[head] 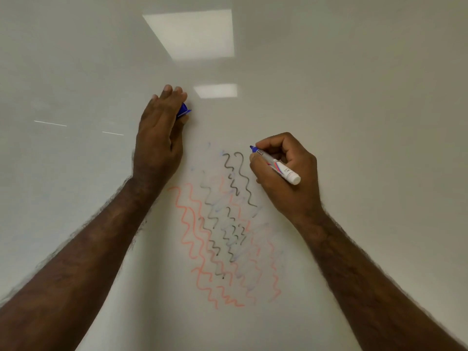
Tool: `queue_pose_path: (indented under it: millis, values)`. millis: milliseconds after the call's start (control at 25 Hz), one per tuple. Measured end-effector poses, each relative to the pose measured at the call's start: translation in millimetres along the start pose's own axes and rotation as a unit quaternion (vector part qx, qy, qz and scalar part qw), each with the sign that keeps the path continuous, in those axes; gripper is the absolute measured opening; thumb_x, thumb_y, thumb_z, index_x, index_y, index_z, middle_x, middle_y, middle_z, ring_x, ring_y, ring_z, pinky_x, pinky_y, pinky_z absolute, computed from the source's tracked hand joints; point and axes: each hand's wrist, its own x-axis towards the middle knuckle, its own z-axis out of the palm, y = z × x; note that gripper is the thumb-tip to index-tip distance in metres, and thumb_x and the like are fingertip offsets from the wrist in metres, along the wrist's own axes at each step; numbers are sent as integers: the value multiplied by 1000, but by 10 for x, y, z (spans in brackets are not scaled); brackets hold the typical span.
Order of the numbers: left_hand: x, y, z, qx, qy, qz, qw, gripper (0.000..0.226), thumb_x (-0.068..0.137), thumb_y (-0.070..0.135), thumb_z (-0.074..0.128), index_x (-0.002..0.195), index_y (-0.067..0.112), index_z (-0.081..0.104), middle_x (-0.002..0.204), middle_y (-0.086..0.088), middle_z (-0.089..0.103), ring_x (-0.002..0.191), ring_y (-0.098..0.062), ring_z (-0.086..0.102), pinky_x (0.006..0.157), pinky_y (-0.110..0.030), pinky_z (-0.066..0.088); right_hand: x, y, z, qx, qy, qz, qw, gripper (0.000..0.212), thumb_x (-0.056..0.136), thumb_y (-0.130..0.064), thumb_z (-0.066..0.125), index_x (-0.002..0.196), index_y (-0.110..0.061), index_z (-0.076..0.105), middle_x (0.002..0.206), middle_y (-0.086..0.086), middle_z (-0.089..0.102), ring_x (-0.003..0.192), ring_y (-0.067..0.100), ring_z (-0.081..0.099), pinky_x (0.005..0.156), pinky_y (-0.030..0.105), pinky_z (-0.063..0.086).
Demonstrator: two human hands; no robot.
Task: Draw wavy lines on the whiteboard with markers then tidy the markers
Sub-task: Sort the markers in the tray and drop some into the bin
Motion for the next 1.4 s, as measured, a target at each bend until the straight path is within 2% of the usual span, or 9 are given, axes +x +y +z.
queue_pose_path:
  millis: [120, 280, 400, 560, 720, 880, 1000, 1200, 1400]
  values:
    - [-7, -21, 8, -1, 8, 0, 1000, 40, 111, 12, 47, 151, 5, 48, 156, -7, 50, 153, -20, 37, 127, -44, 28, 74, 38, 64, -80, 22, -46, 995, 9, 88, -15, 75, 97, -16, 73, 84, -8, 73, 72, 5, 67, 60, 12, 48]
    - [-13, -12, 14, 4, 11, 0, 1000, 41, 111, 13, 47, 151, 4, 48, 156, -8, 50, 152, -20, 38, 128, -42, 27, 62, 130, -15, -71, 112, -21, 991, 8, 87, -15, 75, 95, -17, 73, 83, -9, 73, 75, 8, 69, 66, 20, 54]
    - [-21, -7, 10, 9, 16, 0, 1000, 40, 111, 13, 48, 151, 4, 48, 156, -9, 51, 152, -20, 38, 127, -43, 28, -145, 180, -56, -85, 71, -6, 994, 8, 86, -12, 76, 91, -17, 73, 80, -8, 72, 74, 9, 68, 63, 17, 52]
    - [-20, -2, 20, 12, 15, 0, 1000, 40, 111, 14, 48, 150, 5, 49, 156, -9, 50, 152, -19, 38, 127, -44, 29, -299, 292, -199, -62, 137, 28, 988, 9, 86, -9, 77, 89, -17, 73, 77, -10, 72, 71, 7, 68, 62, 18, 53]
    - [-31, -9, 25, 12, 18, 3, 1000, 40, 111, 14, 48, 150, 4, 49, 156, -10, 50, 152, -20, 39, 127, -45, 29, -620, 360, -186, -76, 92, 51, 992, 14, 84, -5, 78, 85, -19, 72, 74, -10, 70, 64, 12, 66, 58, 23, 53]
    - [-38, -16, 34, 17, 19, 1, 1000, 41, 112, 16, 47, 150, 4, 49, 156, -10, 50, 152, -20, 38, 127, -45, 29, -726, 477, -258, -86, 154, 68, 982, 14, 84, -7, 77, 86, -20, 71, 75, -10, 70, 68, 10, 66, 63, 23, 54]
    - [-51, -7, 33, 18, 21, -1, 1000, 41, 112, 16, 47, 151, 3, 48, 156, -10, 50, 152, -20, 39, 127, -44, 28, -884, 484, -226, -112, 101, 71, 986, 16, 83, -7, 78, 84, -21, 70, 73, -9, 70, 67, 12, 67, 63, 31, 57]
    - [-57, 7, 32, 20, 32, 1, 999, 41, 111, 16, 50, 150, 3, 50, 154, -10, 52, 150, -22, 42, 126, -44, 31, -663, 429, -379, -92, 201, 67, 973, 11, 87, -11, 77, 89, -20, 72, 79, -12, 71, 68, 1, 66, 63, 15, 49]
    - [-80, -10, 23, 35, 35, 14, 999, 42, 110, 20, 52, 149, 3, 51, 153, -12, 53, 149, -23, 42, 126, -41, 31, -687, 377, -251, -119, 98, 61, 986, 13, 86, -12, 77, 88, -24, 73, 79, -12, 72, 68, 7, 67, 62, 20, 53]
